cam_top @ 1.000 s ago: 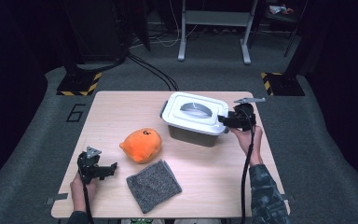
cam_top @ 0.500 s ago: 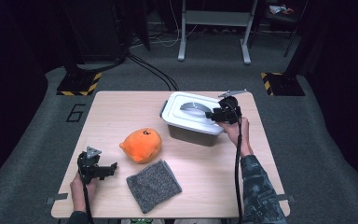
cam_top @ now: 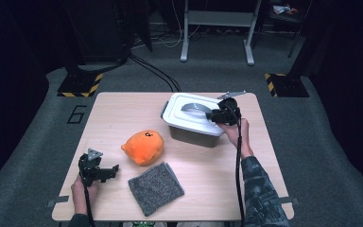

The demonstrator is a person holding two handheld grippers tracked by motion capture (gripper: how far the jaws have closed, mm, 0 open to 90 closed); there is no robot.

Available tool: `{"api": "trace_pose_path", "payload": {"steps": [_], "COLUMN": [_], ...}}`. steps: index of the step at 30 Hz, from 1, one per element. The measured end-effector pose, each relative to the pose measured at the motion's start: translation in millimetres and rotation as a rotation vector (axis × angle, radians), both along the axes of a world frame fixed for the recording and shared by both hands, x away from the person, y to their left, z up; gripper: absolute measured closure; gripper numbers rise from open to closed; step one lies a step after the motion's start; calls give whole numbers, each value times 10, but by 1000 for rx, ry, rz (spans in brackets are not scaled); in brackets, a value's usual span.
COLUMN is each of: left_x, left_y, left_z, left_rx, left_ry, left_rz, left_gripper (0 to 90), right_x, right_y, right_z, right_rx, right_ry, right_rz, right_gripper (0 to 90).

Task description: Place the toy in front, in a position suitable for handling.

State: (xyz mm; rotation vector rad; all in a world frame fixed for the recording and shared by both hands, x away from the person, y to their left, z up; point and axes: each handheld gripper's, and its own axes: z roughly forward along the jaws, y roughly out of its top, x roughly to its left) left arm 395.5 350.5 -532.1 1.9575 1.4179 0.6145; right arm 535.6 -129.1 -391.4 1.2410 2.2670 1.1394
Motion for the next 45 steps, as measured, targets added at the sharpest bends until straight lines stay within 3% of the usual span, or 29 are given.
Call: {"api": "trace_pose_path", "payload": {"steps": [39,45], "left_x": [0,1], "left_y": [2,3], "left_z": [1,1], "left_rx": [3,3], "left_ry": [2,2], "left_rz": [-3,-4], "left_gripper": [1,1], "right_x": [225,278], "right_y": [491,556], "right_z": [3,2], "right_rx": [-3,-11], "right_ry": [-2,-10], "right_rz": [-15,3], "right_gripper": [598,599]}}
